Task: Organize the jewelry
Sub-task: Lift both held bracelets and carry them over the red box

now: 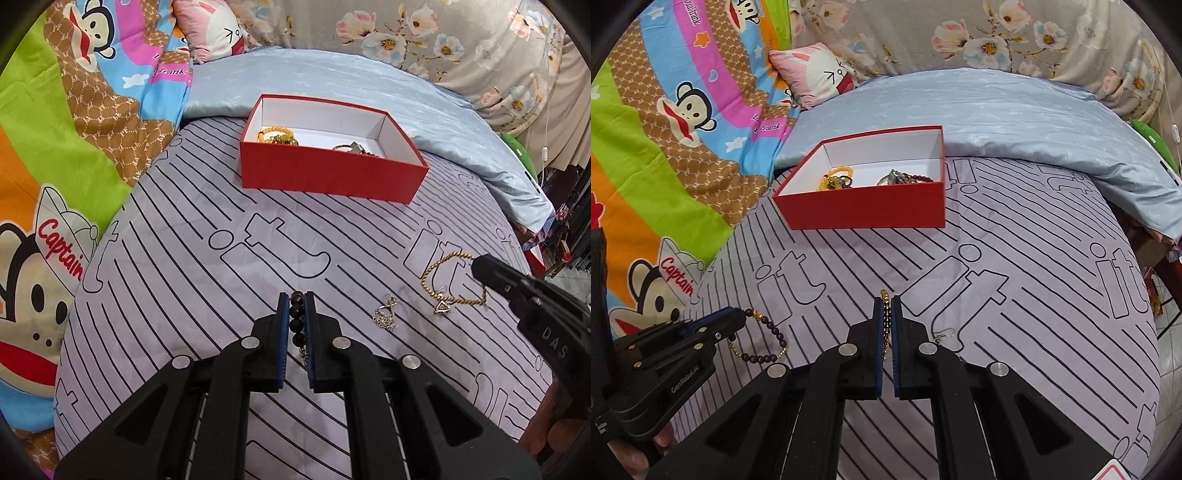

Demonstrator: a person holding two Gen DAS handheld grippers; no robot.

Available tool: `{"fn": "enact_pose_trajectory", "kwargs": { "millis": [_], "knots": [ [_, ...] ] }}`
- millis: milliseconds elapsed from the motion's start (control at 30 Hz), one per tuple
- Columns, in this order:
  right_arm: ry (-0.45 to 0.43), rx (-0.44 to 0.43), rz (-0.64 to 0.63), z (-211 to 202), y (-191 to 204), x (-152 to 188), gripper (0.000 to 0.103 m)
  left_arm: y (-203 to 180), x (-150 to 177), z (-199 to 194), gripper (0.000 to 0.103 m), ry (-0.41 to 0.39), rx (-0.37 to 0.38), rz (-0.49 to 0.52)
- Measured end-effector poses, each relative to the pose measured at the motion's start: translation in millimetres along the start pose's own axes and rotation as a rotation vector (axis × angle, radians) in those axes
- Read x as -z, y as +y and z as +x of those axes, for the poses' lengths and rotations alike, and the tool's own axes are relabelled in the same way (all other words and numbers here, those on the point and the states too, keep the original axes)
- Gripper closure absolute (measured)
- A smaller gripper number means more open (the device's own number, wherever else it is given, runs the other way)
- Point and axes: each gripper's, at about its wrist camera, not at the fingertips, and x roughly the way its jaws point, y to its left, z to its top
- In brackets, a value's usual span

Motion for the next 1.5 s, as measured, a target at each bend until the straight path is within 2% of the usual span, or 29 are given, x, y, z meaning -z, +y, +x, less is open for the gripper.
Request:
{"fn": "enact_pose_trajectory", "kwargs": {
  "millis": [400,800,1200,1500],
  "knots": [
    [-0.024,-0.026,0.013,-2.1,1.7,-16.1,0.099,-2.0,-27.0,-0.9,0.095,-0.035,-0.001,0.025],
    [-0.065,-0.032,0.0,9.3,-5.9,-69.1,0.099,-1.4,-91.1,3.2,0.095,-0.104,-0.018,0.055],
    [-0.087,-0.024,-0.035,54.9,-4.9,-146.1,0.099,-11.4,-171.4,31.3,0.095,-0.157,-0.003,0.075],
    [-0.087,-0.032,-0.045,95.1,0.6,-180.8,0.099,-13.1,-204.7,74.3,0.095,-0.136,0.008,0.064]
  ]
}}
